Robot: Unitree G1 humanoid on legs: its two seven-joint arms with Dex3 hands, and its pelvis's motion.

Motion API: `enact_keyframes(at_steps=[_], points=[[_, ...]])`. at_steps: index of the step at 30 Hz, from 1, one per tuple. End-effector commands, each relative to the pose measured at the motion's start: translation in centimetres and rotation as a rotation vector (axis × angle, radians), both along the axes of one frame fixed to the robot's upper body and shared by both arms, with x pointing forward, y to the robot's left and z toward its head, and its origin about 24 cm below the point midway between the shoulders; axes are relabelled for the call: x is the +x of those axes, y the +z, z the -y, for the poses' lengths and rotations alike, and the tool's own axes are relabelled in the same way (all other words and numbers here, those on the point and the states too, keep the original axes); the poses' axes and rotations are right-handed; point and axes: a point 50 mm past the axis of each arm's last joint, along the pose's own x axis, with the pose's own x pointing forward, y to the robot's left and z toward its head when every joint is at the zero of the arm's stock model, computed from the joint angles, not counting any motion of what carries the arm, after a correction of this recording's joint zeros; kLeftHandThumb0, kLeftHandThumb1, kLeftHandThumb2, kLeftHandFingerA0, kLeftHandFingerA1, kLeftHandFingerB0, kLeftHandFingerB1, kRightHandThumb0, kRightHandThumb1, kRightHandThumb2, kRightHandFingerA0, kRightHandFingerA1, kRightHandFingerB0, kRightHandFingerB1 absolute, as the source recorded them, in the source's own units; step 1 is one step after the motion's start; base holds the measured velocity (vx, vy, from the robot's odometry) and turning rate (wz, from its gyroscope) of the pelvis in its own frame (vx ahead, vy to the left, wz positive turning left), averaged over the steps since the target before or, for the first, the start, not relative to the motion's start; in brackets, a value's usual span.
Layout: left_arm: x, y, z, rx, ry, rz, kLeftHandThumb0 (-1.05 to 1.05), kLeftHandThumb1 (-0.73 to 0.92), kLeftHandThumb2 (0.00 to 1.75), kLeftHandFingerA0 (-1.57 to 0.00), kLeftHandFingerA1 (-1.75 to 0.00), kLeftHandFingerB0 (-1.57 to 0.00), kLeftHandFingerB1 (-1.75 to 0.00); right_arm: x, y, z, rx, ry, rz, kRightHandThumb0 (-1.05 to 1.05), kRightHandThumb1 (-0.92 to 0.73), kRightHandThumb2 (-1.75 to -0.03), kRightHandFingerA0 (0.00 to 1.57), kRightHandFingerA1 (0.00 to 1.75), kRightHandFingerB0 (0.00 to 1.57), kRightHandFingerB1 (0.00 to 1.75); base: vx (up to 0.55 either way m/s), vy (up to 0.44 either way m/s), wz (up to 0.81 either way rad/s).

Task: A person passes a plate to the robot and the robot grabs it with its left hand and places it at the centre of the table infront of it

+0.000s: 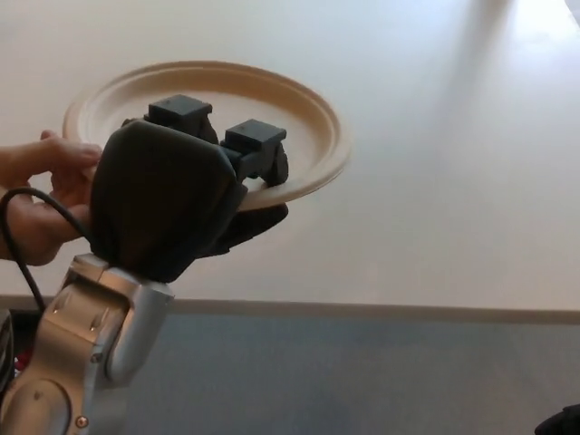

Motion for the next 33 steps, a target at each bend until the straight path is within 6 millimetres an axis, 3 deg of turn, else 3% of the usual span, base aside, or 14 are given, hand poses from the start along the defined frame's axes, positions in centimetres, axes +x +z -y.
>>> enact_keyframes(at_steps=[1, 2, 11, 13, 16, 17, 22, 32, 33], points=[[0.2, -0.2, -0.3, -0.03, 0.053, 0.243, -0.41, 0.55, 0.92, -1.24, -1.44, -0.99, -1.29, 0.4, 0.9, 1.1, -0.035, 0.015, 0.011, -0.68, -0.85, -0.65, 0.71, 0.6, 0.34, 0.43, 0.0, 0.0, 0.0], [0.2, -0.2, -0.4, -0.033, 0.066, 0.242, -0.36, 0.78, 0.64, -0.98, -1.75, -0.77, -1.65, 0.5, 0.9, 1.1, -0.034, 0.013, 0.011, -0.68, -0.85, -0.65, 0.71, 0.61, 0.34, 0.44, 0.0, 0.0, 0.0], [0.0, -0.3, -0.3, -0.092, 0.121, 0.244, -0.43, 0.85, 0.66, -1.07, -1.71, -0.8, -1.65, 0.5, 0.9, 1.0, -0.032, 0.009, 0.009, -0.67, -0.83, -0.65, 0.71, 0.61, 0.32, 0.43, 0.0, 0.0, 0.0], [0.0, -0.1, -0.3, -0.105, 0.111, 0.241, -0.48, 0.85, 0.75, -1.03, -1.71, -0.84, -1.59, 0.7, 1.1, 1.0, -0.025, 0.005, 0.019, -0.69, -0.81, -0.65, 0.73, 0.62, 0.34, 0.44, 0.0, 0.0, 0.0], [0.1, 0.0, -0.3, -0.111, 0.098, 0.257, -0.44, 0.87, 0.68, -1.1, -1.68, -0.85, -1.59, 0.9, 1.2, 1.0, -0.028, 0.007, 0.022, -0.68, -0.84, -0.65, 0.74, 0.61, 0.35, 0.43, 0.0, 0.0, 0.0], [0.1, -0.1, -0.3, -0.112, 0.097, 0.257, -0.48, 0.84, 0.76, -1.05, -1.69, -0.87, -1.57, 0.9, 1.3, 1.0, -0.036, 0.024, 0.022, -0.68, -0.85, -0.65, 0.77, 0.62, 0.37, 0.45, 0.0, 0.0, 0.0], [0.1, 0.0, -0.2, -0.132, 0.096, 0.245, -0.48, 0.84, 0.75, -1.01, -1.7, -0.85, -1.57, 0.9, 1.2, 1.0, -0.019, 0.009, 0.023, -0.7, -0.82, -0.65, 0.7, 0.62, 0.31, 0.44, 0.0, 0.0, 0.0], [1.2, 0.3, 0.2, -0.128, 0.114, 0.204, -0.43, 0.79, 0.73, -0.98, -1.63, -0.85, -1.49, 1.2, 1.4, 0.9, -0.025, 0.021, 0.021, -0.7, -0.85, -0.65, 0.72, 0.61, 0.36, 0.45, 0.0, 0.0, 0.0], [1.4, 0.3, 0.3, -0.127, 0.113, 0.202, -0.39, 0.83, 0.65, -1.04, -1.61, -0.85, -1.47, 1.2, 1.4, 0.9, -0.026, 0.019, 0.022, -0.71, -0.85, -0.65, 0.71, 0.61, 0.34, 0.45, 0.0, 0.0, 0.0]])
